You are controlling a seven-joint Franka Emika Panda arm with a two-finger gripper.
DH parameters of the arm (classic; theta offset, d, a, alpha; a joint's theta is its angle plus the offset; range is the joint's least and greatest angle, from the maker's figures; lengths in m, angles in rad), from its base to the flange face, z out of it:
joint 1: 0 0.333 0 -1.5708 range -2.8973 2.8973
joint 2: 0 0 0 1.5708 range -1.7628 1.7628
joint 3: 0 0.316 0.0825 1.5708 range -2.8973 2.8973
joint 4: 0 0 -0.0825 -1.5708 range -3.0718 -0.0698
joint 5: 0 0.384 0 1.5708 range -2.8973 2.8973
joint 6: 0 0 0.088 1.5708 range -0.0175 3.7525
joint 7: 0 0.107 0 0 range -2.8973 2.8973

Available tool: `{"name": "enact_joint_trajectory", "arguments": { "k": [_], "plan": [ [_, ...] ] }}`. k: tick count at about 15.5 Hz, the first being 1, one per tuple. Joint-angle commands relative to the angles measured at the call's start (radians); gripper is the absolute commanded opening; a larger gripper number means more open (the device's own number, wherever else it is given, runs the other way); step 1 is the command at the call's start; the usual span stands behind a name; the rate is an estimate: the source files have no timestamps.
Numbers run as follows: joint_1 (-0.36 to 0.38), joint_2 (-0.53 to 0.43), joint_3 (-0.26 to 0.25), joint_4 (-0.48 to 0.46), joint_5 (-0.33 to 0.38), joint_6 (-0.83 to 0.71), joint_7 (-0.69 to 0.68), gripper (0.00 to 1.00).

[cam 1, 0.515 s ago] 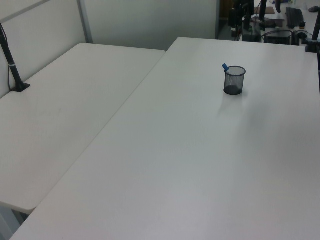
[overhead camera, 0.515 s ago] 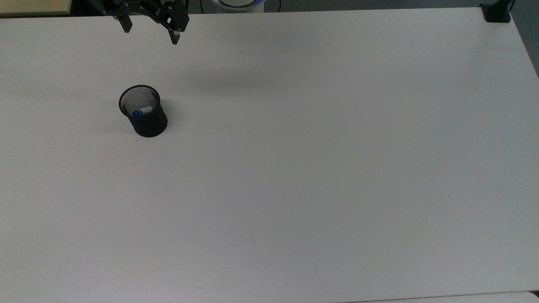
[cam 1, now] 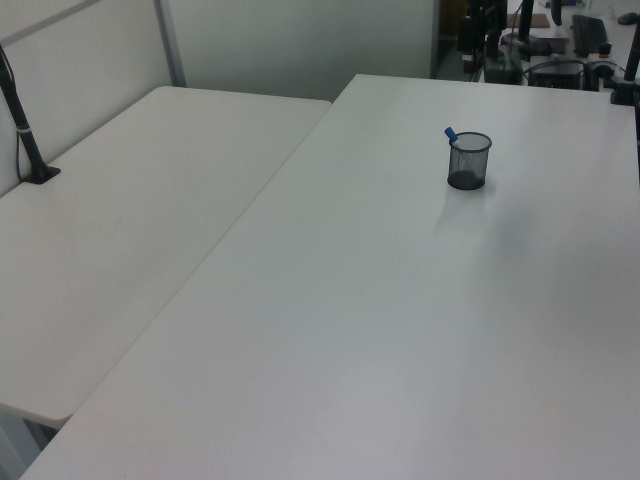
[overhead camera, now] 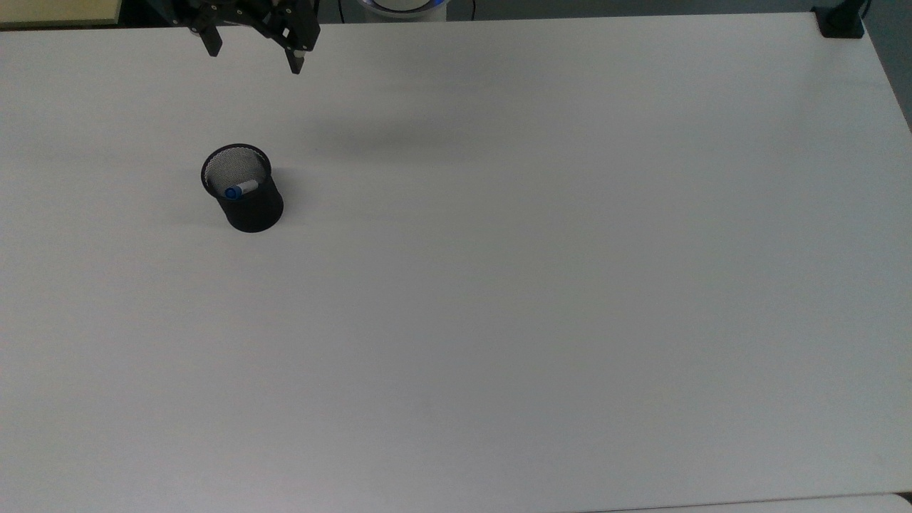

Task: Remove the marker
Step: 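Move the open gripper toward the black mesh pen cup, then lower the gripper onto the blue-capped marker in the cup and close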

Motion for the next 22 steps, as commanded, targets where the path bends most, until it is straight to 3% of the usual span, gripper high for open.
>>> {"name": "enact_joint_trajectory", "arguments": {
  "k": [1,4,9,14,22],
  "plan": [
    [-0.011,-0.016,-0.008,-0.018,0.018,0.018,-0.032,1.00],
    [-0.013,0.002,-0.008,-0.016,0.018,0.021,-0.038,1.00],
    [-0.050,0.018,-0.008,-0.016,0.012,0.024,-0.174,1.00],
    [-0.051,0.093,-0.008,-0.018,0.001,0.190,-0.176,1.00],
    [-0.102,0.214,-0.008,-0.018,-0.004,0.221,-0.245,0.92]
  ]
}}
